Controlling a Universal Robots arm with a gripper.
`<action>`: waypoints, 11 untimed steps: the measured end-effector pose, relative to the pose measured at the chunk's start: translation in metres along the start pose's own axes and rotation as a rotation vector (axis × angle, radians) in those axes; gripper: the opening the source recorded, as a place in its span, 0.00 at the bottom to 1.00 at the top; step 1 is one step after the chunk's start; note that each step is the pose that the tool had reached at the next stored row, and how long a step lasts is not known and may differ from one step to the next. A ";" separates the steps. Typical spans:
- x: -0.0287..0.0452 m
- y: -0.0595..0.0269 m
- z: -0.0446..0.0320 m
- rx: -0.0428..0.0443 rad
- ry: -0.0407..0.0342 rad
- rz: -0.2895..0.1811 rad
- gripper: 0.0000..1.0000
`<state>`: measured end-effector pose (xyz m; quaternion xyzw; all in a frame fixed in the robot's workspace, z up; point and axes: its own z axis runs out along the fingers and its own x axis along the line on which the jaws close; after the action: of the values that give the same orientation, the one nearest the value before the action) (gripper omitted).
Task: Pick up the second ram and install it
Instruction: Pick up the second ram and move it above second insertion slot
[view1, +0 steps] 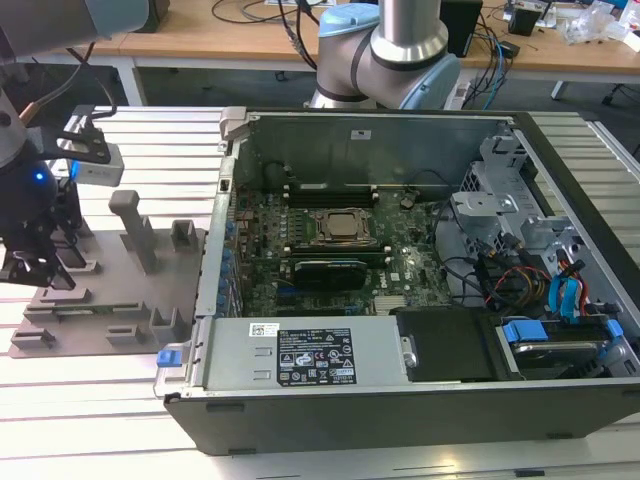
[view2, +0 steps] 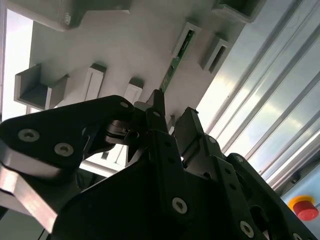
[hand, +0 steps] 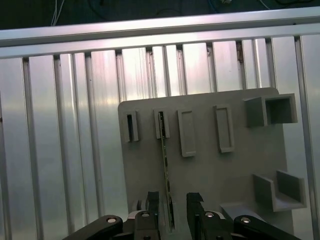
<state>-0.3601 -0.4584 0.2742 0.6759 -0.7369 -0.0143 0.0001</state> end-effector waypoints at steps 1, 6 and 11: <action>0.0000 0.0000 0.0007 0.0000 0.0000 0.000 0.36; 0.0002 -0.0001 0.0072 0.0000 0.0000 0.000 0.36; 0.0007 -0.0003 0.0151 0.0000 0.0000 -0.001 0.36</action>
<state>-0.3601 -0.4589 0.2591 0.6763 -0.7365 -0.0143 0.0001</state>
